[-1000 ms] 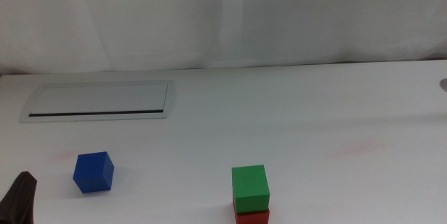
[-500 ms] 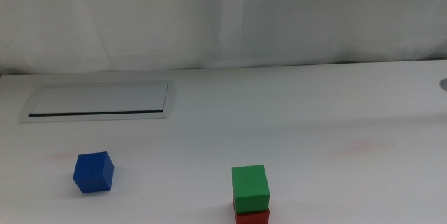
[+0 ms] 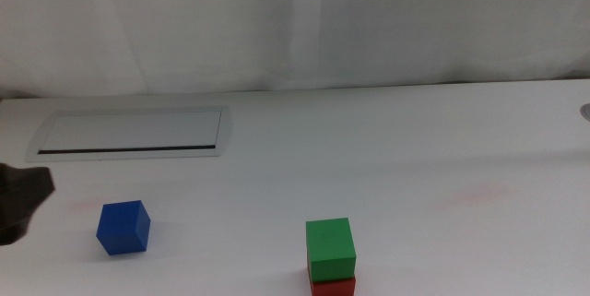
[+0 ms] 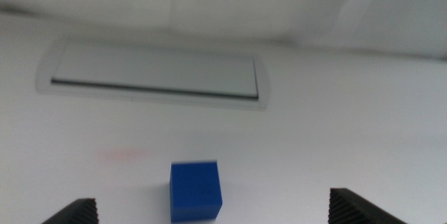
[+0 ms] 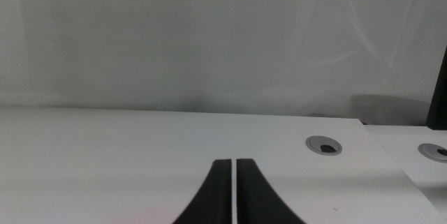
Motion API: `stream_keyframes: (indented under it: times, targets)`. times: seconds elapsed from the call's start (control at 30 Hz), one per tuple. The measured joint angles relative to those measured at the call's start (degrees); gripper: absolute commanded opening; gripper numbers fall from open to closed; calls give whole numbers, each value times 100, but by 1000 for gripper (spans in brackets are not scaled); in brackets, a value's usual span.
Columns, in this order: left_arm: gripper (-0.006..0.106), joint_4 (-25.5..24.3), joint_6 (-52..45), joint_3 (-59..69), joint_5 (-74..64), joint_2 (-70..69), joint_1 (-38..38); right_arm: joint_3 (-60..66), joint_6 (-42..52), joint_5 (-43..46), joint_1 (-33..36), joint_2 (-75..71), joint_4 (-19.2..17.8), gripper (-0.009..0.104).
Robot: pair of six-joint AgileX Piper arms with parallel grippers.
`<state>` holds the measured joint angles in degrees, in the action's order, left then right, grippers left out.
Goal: Stack red cubes first, then green, then blue cubes in a specific spot.
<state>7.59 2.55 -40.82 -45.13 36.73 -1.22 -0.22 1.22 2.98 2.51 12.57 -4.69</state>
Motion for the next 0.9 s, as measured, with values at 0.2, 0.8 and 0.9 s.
stream_keyframes:
  times: [0.2,0.8,0.9]
  targets:
    - [89,0,-160,-37,-138,1071,0,0,0,11,0,0,0,-2]
    - [90,0,-285,-37,459,3260,0,0,0,32,0,0,0,-2]
    - [90,-43,-285,-40,589,3511,39,0,0,32,0,0,0,-2]
